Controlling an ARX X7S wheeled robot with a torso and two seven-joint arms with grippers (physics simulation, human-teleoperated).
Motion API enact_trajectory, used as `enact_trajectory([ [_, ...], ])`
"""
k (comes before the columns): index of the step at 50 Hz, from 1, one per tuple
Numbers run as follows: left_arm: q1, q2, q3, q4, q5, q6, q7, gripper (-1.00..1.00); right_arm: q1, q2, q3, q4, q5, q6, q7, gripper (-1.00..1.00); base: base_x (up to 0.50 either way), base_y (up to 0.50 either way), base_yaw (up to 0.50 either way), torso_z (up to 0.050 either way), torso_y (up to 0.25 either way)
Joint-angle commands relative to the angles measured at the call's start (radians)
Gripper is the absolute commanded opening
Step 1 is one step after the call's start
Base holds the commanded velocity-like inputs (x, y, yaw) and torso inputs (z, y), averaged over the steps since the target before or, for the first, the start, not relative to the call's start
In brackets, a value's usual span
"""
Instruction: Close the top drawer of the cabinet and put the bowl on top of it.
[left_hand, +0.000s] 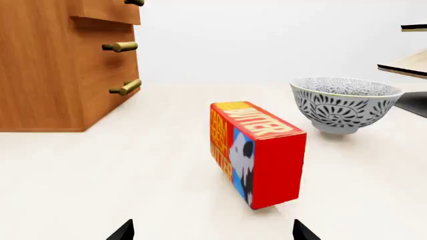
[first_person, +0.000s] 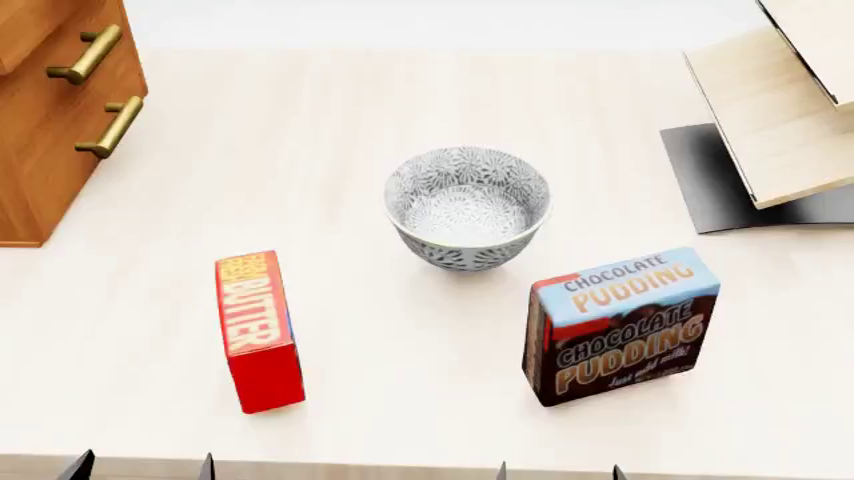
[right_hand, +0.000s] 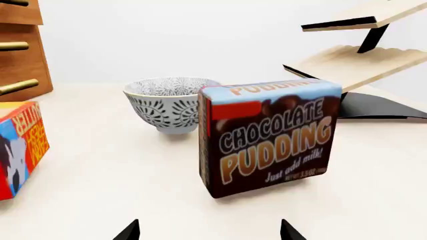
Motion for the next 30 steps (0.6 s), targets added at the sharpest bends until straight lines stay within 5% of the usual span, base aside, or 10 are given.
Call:
enact_trajectory([
  [1,-0.002,-0.016,0.014,0.025,-0.018,-0.02,-0.021,1.0,0.005,0.019,-0.015,-0.023,0.002,0.036,0.028,1.0,0.0,0.0,0.0,0.0,0.0],
  [20,-0.027,-0.076,0.062,0.525,-0.024,-0.35,-0.104,1.0,0.052,0.103,-0.066,-0.544,-0.06,0.417,0.056,1.0,0.0,0.0,0.0,0.0,0.0],
  [30,-0.03,-0.091,0.04,0.579,-0.053,-0.385,-0.126,1.0,0.086,0.115,-0.051,-0.633,-0.045,0.509,0.066,1.0,0.0,0.0,0.0,0.0,0.0],
])
